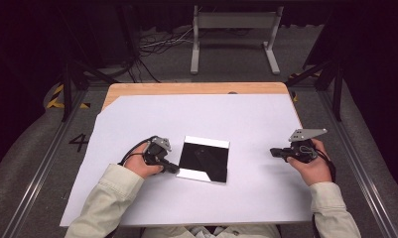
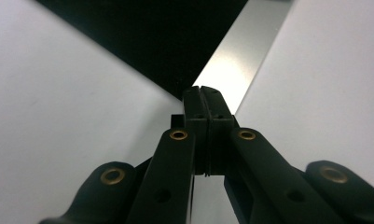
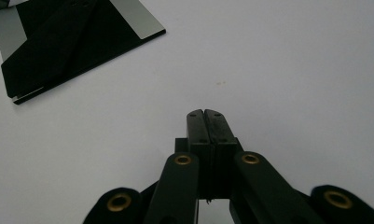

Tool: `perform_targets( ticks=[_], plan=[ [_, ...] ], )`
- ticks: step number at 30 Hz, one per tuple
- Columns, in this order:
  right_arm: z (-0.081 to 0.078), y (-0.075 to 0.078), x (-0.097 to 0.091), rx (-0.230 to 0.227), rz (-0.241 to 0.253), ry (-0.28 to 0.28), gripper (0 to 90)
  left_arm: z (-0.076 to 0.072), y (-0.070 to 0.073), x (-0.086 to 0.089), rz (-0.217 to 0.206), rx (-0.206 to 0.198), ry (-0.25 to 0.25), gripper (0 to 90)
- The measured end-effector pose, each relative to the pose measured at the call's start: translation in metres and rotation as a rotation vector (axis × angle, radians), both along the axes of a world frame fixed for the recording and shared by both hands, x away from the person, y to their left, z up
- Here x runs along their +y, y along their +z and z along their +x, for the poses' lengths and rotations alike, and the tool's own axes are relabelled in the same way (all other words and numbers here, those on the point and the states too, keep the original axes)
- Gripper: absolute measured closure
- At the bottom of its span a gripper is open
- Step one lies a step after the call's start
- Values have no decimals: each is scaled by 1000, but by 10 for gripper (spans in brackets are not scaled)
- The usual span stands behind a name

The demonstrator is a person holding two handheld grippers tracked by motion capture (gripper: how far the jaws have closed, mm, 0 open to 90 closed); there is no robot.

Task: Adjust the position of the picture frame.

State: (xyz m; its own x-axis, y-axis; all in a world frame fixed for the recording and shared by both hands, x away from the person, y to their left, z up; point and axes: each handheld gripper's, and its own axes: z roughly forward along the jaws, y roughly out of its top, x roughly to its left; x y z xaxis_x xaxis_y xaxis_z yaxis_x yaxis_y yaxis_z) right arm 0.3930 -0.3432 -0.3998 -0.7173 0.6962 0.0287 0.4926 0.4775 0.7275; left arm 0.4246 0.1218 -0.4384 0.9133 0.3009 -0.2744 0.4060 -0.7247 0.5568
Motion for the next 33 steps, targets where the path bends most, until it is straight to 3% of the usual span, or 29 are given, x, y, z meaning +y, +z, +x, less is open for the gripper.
perform_targets(
  ticks=[4,8,16,33],
  plan=[
    [0,1,1,-3,-1,2,900,-4,-1,-8,-18,13,-36,900],
    [-1,1,2,-2,-4,7,900,-6,-2,-14,-22,2,-50,900],
    [-1,2,3,-4,-7,12,900,-9,-5,-23,-61,6,-50,900],
    [-1,3,7,-9,-13,24,899,-10,-6,-29,-72,-6,-53,900]
  ],
)
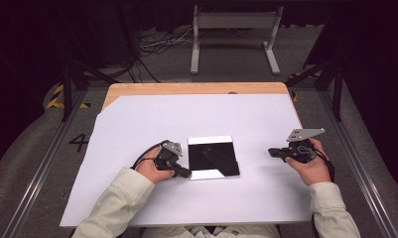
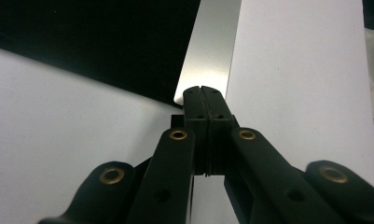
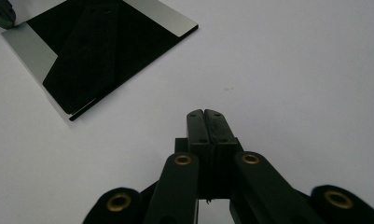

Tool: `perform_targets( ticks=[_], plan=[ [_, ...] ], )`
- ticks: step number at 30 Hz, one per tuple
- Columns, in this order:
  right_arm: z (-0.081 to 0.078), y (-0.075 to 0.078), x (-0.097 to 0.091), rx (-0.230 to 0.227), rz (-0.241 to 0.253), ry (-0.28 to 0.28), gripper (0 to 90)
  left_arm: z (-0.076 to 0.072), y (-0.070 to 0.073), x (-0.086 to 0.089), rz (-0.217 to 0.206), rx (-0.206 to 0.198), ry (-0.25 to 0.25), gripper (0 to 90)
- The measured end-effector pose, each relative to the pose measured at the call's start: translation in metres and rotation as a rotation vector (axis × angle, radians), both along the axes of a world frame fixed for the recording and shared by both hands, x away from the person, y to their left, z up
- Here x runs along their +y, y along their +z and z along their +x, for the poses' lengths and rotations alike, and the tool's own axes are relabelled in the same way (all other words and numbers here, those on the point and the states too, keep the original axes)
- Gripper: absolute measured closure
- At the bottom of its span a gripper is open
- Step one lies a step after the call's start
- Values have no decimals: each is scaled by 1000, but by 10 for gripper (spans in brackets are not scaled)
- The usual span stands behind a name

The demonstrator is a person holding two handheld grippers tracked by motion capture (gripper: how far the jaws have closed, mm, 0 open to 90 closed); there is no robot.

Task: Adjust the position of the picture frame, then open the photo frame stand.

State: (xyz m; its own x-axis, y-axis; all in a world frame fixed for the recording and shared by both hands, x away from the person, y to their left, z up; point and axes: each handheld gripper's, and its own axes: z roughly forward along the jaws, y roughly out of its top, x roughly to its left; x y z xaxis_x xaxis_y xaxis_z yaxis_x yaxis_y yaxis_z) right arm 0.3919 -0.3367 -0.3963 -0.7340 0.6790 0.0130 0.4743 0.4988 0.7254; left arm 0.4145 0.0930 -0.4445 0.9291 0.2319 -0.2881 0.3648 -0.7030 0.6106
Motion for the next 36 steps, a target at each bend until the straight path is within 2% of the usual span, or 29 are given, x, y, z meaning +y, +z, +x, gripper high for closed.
perform_targets(
  ticks=[2,5,7,9,13,19,20,22,23,24,25,27,31,32,36],
  plan=[
    [0,1,0,-2,0,0,899,0,0,0,-6,2,-3,900],
    [-1,2,1,-5,-1,3,897,-1,2,1,0,-16,12,899],
    [-2,3,1,-8,-2,5,889,-1,6,4,-4,-26,24,842],
    [-3,6,3,-12,1,11,877,0,11,10,-9,-41,38,823],
    [-5,10,6,-33,6,15,845,2,21,25,-36,-75,93,769],
    [-6,16,9,-62,33,12,828,3,32,42,-113,-82,171,756],
    [-6,16,9,-62,33,12,828,3,32,42,-113,-82,171,756],
    [-8,19,11,-73,51,8,825,4,35,51,-143,-91,213,752],
    [-8,19,11,-77,54,6,824,4,35,51,-143,-91,213,737],
    [-8,19,11,-76,58,5,824,5,36,56,-155,-115,260,703],
    [-8,19,11,-76,58,5,824,5,36,56,-155,-115,260,680],
    [-8,20,11,-75,74,-3,828,6,36,62,-171,-115,300,687],
    [-9,21,12,-78,95,-7,828,7,37,71,-189,-148,359,684],
    [-9,22,14,-79,103,-5,826,7,37,73,-192,-156,376,655],
    [-11,24,18,-77,126,13,823,5,37,81,-199,-165,406,645]
  ],
)
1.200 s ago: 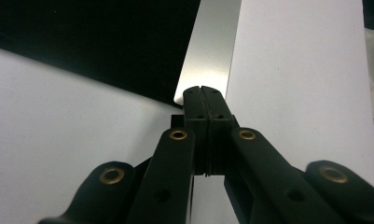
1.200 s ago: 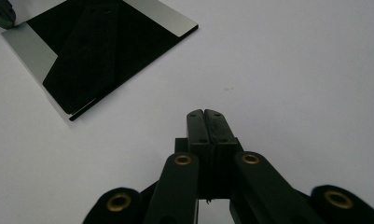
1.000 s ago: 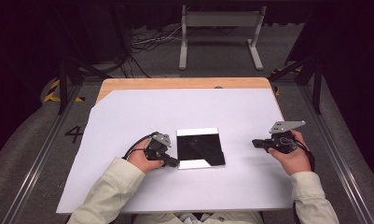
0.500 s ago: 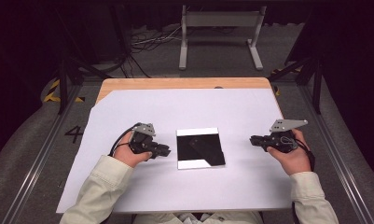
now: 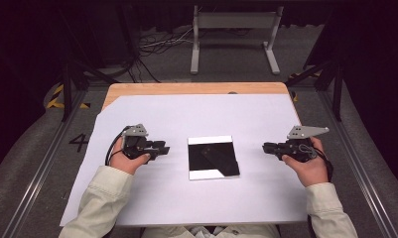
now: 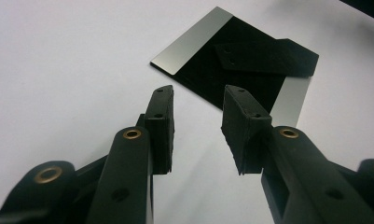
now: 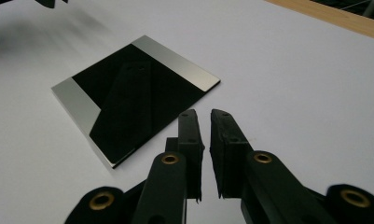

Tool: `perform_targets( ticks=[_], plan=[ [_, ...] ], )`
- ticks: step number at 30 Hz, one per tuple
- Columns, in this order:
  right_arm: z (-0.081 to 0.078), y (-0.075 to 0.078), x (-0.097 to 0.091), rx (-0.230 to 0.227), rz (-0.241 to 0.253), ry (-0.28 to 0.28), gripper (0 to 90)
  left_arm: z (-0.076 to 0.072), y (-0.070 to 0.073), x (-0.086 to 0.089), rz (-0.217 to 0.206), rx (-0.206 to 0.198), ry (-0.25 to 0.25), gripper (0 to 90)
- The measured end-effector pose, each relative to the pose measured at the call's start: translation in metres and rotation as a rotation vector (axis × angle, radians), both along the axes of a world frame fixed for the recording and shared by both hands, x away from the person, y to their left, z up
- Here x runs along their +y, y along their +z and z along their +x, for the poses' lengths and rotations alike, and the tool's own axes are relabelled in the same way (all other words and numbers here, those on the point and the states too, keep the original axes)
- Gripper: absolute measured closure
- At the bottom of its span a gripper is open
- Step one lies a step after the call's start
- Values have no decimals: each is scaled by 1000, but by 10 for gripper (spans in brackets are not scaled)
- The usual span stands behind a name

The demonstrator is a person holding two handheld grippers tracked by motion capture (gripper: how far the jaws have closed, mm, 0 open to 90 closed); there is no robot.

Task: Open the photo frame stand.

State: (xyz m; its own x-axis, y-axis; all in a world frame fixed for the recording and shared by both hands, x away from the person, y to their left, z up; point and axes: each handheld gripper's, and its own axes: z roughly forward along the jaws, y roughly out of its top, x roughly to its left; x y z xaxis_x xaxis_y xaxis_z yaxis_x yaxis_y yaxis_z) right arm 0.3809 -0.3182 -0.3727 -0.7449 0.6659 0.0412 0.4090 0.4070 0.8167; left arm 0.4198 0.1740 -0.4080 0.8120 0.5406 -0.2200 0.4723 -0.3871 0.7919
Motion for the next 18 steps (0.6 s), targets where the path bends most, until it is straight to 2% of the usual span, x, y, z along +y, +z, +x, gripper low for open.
perform_targets(
  ticks=[6,9,18],
  plan=[
    [-4,5,11,-8,-1,40,817,1,-3,7,-16,2,6,637],
    [-5,7,17,-9,-7,61,814,3,-4,6,-7,-11,2,635],
    [-9,8,30,4,-29,114,811,4,-5,8,-7,-4,-1,631]
  ],
)
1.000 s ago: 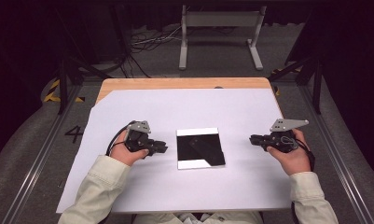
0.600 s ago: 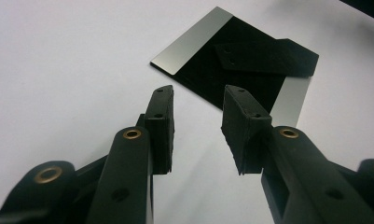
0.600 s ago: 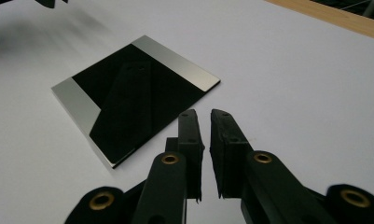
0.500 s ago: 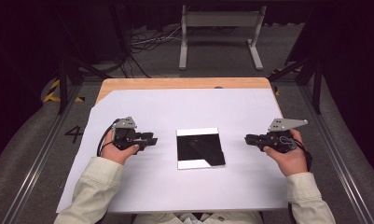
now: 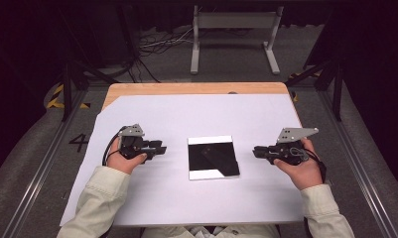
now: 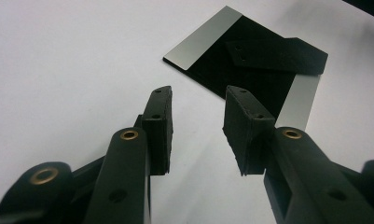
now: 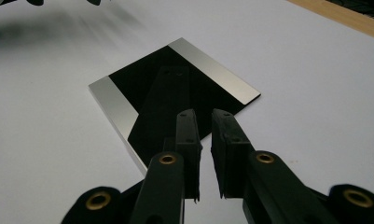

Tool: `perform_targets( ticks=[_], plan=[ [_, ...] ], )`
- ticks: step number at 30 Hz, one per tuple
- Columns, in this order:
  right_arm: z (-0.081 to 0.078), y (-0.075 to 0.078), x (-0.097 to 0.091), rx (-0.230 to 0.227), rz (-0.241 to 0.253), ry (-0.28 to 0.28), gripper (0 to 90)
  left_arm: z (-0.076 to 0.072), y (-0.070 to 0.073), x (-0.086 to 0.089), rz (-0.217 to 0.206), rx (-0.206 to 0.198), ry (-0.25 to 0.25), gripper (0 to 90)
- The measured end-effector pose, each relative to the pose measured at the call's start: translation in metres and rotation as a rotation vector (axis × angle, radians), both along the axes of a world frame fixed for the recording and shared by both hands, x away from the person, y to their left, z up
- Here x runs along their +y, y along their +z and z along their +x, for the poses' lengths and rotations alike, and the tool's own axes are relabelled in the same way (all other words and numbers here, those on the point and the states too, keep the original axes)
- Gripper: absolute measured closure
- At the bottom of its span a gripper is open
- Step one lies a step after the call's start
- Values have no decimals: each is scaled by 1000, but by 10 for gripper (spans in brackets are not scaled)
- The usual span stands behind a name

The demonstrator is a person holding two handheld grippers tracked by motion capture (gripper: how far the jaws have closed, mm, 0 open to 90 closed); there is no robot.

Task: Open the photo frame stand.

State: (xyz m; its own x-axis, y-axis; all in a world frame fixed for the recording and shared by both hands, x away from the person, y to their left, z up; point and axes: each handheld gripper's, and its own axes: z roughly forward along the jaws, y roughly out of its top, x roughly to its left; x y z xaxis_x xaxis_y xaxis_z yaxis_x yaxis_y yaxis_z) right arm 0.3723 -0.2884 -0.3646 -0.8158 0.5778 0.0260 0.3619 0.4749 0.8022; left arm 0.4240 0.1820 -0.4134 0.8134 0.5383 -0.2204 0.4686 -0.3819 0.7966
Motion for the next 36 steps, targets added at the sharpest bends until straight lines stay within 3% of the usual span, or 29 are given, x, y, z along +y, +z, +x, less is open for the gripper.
perform_targets(
  ticks=[14,36],
  plan=[
    [-1,-5,16,42,-57,62,833,0,0,0,9,5,-3,631],
    [-1,-16,34,137,-186,143,829,-1,-1,3,21,15,4,630]
  ],
)
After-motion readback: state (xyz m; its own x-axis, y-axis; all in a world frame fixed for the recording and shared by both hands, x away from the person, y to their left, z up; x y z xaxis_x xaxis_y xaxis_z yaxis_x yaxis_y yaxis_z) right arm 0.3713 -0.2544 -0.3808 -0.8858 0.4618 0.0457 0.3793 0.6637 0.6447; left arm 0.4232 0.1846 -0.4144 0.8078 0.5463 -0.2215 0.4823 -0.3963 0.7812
